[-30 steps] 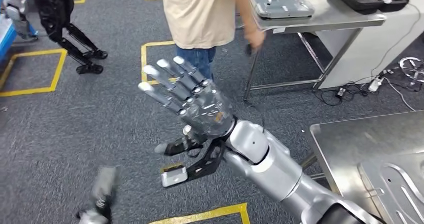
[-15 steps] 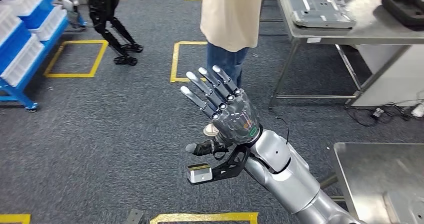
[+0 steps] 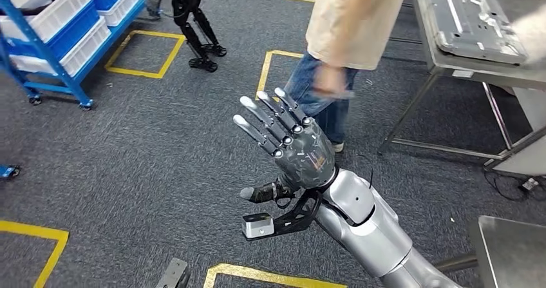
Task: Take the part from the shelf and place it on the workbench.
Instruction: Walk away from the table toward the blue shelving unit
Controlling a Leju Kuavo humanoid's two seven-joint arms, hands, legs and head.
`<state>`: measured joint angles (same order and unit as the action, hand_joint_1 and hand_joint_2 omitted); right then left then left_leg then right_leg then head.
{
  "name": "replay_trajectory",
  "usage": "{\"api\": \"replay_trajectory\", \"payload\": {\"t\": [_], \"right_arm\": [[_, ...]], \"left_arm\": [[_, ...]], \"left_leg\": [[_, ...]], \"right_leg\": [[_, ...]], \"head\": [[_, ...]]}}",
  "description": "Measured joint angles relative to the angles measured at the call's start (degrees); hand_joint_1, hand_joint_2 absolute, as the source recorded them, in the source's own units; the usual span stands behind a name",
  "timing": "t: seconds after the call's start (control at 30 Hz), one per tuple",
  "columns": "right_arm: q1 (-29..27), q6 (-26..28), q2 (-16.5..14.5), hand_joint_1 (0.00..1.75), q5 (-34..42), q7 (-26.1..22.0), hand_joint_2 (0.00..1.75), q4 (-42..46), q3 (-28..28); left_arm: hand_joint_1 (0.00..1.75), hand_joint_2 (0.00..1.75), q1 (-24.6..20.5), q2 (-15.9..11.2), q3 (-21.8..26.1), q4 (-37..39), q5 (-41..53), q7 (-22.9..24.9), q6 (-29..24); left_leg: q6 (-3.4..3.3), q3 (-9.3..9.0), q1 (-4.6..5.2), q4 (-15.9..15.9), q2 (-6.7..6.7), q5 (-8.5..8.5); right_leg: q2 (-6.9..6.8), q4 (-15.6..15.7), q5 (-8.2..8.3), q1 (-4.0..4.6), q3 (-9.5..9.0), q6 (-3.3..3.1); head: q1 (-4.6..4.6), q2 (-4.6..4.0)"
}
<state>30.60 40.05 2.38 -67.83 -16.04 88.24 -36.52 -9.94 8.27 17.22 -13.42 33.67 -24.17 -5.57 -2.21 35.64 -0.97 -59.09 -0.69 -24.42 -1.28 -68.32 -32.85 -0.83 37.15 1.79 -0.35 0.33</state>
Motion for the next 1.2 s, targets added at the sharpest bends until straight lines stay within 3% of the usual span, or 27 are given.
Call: {"api": "replay_trajectory", "payload": {"t": [0.07,0.1,0.17,0.2,0.27,0.3,0.37,0.43,0.5,0.57,0.6,0.63,0.7,0.77,0.8,0.87,0.9,0.97,1.0,1.07,1.1,1.13,1.2], "right_arm": [[-0.4,0.0,0.1,0.0,0.0,0.0,0.0,0.0,0.1],[-0.5,0.0,0.1,0.0,0.0,0.0,0.0,0.0,0.1],[-0.6,0.0,0.1,0.0,0.0,0.0,0.0,0.0,0.1],[-0.5,0.0,0.1,0.0,0.0,0.0,0.0,0.0,0.1],[-0.5,0.0,0.2,0.0,0.0,0.0,0.0,0.1,0.3],[-0.5,0.0,0.2,0.0,0.1,0.0,0.0,0.1,0.4],[-0.5,0.0,0.2,0.0,0.4,0.0,0.0,0.3,0.5],[-0.5,0.0,0.2,0.0,0.8,0.0,0.0,0.4,0.5],[-0.6,0.0,0.3,0.0,1.1,0.0,0.0,0.5,0.6],[-0.8,0.0,0.3,0.0,1.4,0.0,0.0,0.5,0.6],[-1.0,0.0,0.3,0.0,1.5,0.1,0.0,0.5,0.6],[-1.0,0.0,0.3,0.0,1.6,0.2,0.0,0.4,0.6],[-1.1,0.0,0.4,0.0,1.7,0.5,0.0,0.3,0.7],[-1.3,0.0,0.4,0.0,1.7,0.5,0.0,0.2,1.0],[-1.5,0.0,0.4,0.0,1.7,0.3,0.0,0.1,1.3],[-2.3,0.0,0.3,0.0,1.8,-0.7,0.0,-0.2,2.4],[-2.8,0.0,0.2,0.0,1.9,-1.4,0.0,-0.4,3.1],[-3.7,0.0,0.0,0.0,1.9,-2.6,0.0,-0.8,4.7],[-4.2,0.0,-0.1,0.0,1.9,-3.1,0.0,-1.1,5.6],[-5.5,0.0,-0.3,0.0,1.9,-3.9,0.0,-1.7,7.4],[-6.2,0.0,-0.4,0.0,1.9,-4.3,0.0,-2.1,8.3],[-6.9,0.0,-0.5,0.0,1.8,-4.7,0.0,-2.4,9.1],[-7.7,0.0,-0.8,0.0,1.7,-5.5,0.0,-2.7,10.4]], "left_arm": [[0.0,0.0,-0.1,0.0,0.0,0.0,0.1,0.0,0.0],[0.0,0.0,0.0,0.0,0.0,0.0,0.2,0.0,0.0],[0.0,0.0,0.0,0.1,0.0,0.0,0.3,0.0,-0.1],[0.0,0.0,0.0,0.2,-0.1,0.0,0.3,0.0,-0.1],[0.0,0.0,-0.1,0.3,-0.1,0.0,0.4,0.0,-0.2],[0.0,0.0,-0.1,0.4,-0.1,0.0,0.5,0.0,-0.2],[0.0,0.0,0.2,0.3,-0.2,0.1,0.8,0.2,-0.1],[0.0,0.0,0.6,0.0,-0.4,0.2,1.1,0.5,0.2],[0.0,0.0,0.7,-0.3,-0.5,0.2,1.5,0.7,0.5],[0.0,0.0,1.0,-0.6,-0.5,0.2,1.7,0.8,0.9],[0.0,0.0,1.2,-0.9,-0.5,0.3,1.7,0.9,1.0],[0.0,0.0,1.6,-1.1,-0.6,0.3,1.7,0.9,1.3],[0.0,0.0,1.9,-1.5,-0.6,0.4,1.7,0.9,1.7],[0.0,0.0,2.0,-1.8,-0.6,0.4,1.7,0.9,2.0],[0.0,0.0,2.0,-1.9,-0.7,0.4,1.8,0.9,2.1],[0.0,0.0,2.5,-2.1,-0.8,0.4,2.2,1.0,2.4],[0.0,0.0,2.8,-2.2,-0.9,0.4,2.4,0.9,2.5],[0.0,0.0,3.0,-2.3,-0.9,0.4,2.9,0.9,2.7],[0.0,0.0,3.0,-2.4,-1.0,0.4,3.1,0.9,2.8],[0.0,0.0,3.0,-2.4,-1.0,0.4,3.4,1.0,2.9],[0.0,0.0,3.1,-2.5,-1.0,0.4,3.6,1.0,3.0],[0.0,0.0,3.2,-2.5,-1.0,0.4,3.8,1.0,3.1],[0.0,0.0,3.4,-2.6,-1.1,0.4,4.1,1.0,3.3]], "left_leg": [[-0.19,0.24,0.15,0.0,-1.42,0.15],[-0.21,0.29,0.23,0.0,-2.2,0.2],[-0.15,0.24,0.31,-0.1,-3.76,0.28],[-0.02,0.25,0.29,-0.1,-4.45,0.35],[0.5,0.63,0.05,-0.1,-5.82,0.62],[0.88,0.89,-0.14,-0.1,-6.44,0.78],[1.67,1.17,-0.41,0.1,-7.3,1.04],[2.16,2.05,-0.12,-1.6,-4.92,-0.07],[2.43,4.85,0.13,-7.4,-1.25,-3.29],[2.81,7.82,-0.05,-13.5,0.0,-5.83],[3.0,8.21,-0.19,-14.5,0.21,-5.81],[3.16,7.48,-0.33,-13.5,0.39,-4.82],[3.3,3.67,-0.49,-6.9,1.62,-1.87],[2.76,0.67,-0.18,-1.6,3.14,-0.55],[2.34,0.24,0.02,-0.7,3.47,-0.64],[1.38,0.27,0.17,-0.6,2.27,-0.54],[1.04,0.26,0.14,-0.4,1.67,-0.44],[0.42,0.28,-0.01,-0.2,0.6,-0.13],[0.25,0.39,-0.01,-0.2,0.11,-0.04],[-0.01,0.62,0.12,-0.2,-1.16,0.09],[-0.07,0.67,0.19,-0.2,-1.89,0.13],[-0.09,0.69,0.24,-0.2,-2.63,0.17],[-0.03,0.6,0.26,-0.2,-4.05,0.23]], "right_leg": [[1.03,-5.8,-1.91,0.04,2.86,-0.02],[1.2,-6.1,-1.28,0.06,3.13,-0.16],[2.27,-0.6,2.62,0.11,0.6,-0.73],[3.9,3.2,4.3,0.07,-1.18,-1.14],[6.61,8.4,5.98,0.15,-3.43,-1.78],[7.07,9.0,5.82,0.24,-3.63,-1.96],[5.73,9.8,6.11,0.3,-4.06,-2.21],[3.96,10.9,6.53,0.1,-4.84,-2.57],[2.04,11.4,6.65,0.19,-5.23,-2.87],[0.1,11.3,6.5,0.34,-5.19,-3.01],[-0.77,11.2,6.39,0.35,-5.15,-2.98],[-1.56,11.0,6.26,0.33,-5.1,-2.89],[-2.93,10.4,5.78,0.28,-5.03,-2.48],[-4.06,9.6,5.12,0.58,-4.9,-1.81],[-4.54,9.4,4.89,0.75,-4.89,-1.51],[-5.36,9.4,4.63,0.71,-5.09,-0.98],[-4.88,9.1,4.25,0.5,-5.13,-0.67],[-2.13,6.1,1.88,0.17,-3.9,-0.19],[-0.48,3.0,0.06,0.08,-2.51,-0.09],[0.94,-4.2,-2.99,0.1,1.07,-0.16],[1.13,-6.1,-3.18,0.11,2.13,-0.28],[1.27,-6.1,-2.31,0.12,2.27,-0.47],[2.34,-0.1,1.82,0.14,-0.36,-1.04]], "head": [[0.0,0.0],[0.0,0.0],[0.0,0.0],[-0.01,0.0],[0.01,0.0],[0.03,0.0],[0.03,0.0],[0.01,0.0],[0.0,0.0],[-0.02,0.0],[-0.02,0.0],[-0.02,0.0],[-0.02,0.0],[0.01,0.0],[0.04,0.0],[0.14,0.0],[0.12,0.0],[0.13,0.0],[0.13,0.0],[0.14,0.0],[0.14,0.0],[0.14,0.0],[0.14,0.0]]}}
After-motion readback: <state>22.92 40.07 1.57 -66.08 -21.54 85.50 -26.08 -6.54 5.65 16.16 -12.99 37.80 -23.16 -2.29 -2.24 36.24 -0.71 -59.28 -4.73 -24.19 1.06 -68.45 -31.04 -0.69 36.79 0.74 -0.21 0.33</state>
